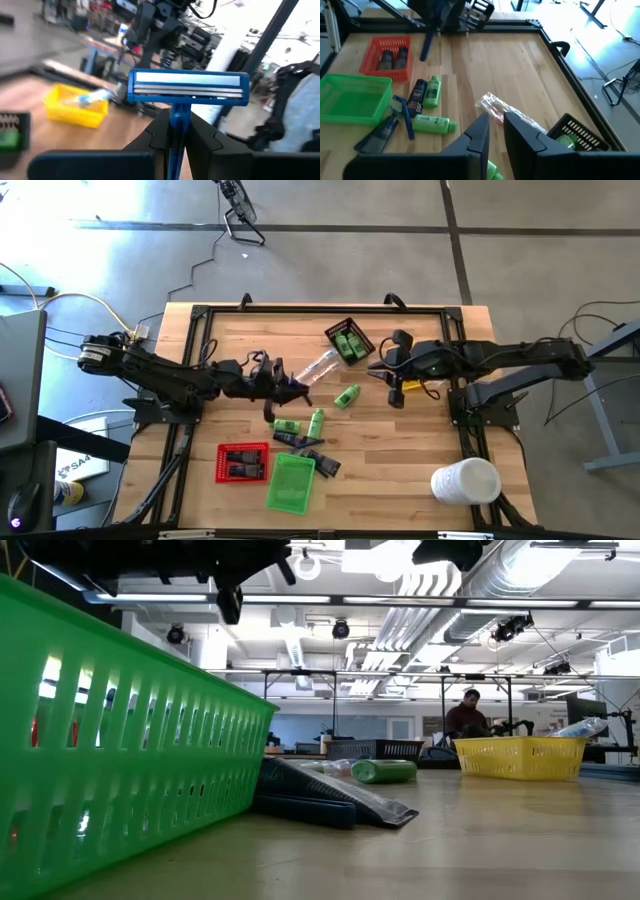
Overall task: Pick & Place Travel size toiletries
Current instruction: Put the right razor into the green bin
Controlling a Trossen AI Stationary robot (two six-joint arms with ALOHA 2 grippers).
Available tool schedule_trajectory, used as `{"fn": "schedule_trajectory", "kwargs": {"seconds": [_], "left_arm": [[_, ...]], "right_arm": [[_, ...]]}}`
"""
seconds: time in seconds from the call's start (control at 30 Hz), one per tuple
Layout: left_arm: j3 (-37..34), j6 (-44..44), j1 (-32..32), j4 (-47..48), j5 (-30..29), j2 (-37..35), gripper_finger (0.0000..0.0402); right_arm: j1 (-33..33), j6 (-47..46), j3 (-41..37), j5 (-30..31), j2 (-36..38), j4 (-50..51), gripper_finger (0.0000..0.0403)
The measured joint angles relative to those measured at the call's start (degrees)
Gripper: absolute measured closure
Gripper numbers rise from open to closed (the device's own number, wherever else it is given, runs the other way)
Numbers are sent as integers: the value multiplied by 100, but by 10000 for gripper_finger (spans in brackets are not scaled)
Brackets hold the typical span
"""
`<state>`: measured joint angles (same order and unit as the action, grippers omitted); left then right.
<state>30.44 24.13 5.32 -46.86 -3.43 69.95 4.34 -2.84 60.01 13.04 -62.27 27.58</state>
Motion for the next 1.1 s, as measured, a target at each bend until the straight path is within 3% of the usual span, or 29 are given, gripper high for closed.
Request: {"fn": "schedule_trajectory", "kwargs": {"seconds": [0.2,0.33,0.63,0.8,1.1], "left_arm": [[0,891,431,550,-339,0,368],[63,1260,885,1010,-960,0,368],[1532,1595,1735,4129,-2270,313,368],[2145,2132,1928,5082,-2320,819,368],[2260,3420,2245,5116,-1765,1580,368]], "right_arm": [[0,10,0,32,1,388,370],[0,12,-2,33,0,446,382],[0,397,-2,37,-1,443,394],[0,446,-2,36,-1,441,394],[0,740,-2,34,-1,436,394]]}}
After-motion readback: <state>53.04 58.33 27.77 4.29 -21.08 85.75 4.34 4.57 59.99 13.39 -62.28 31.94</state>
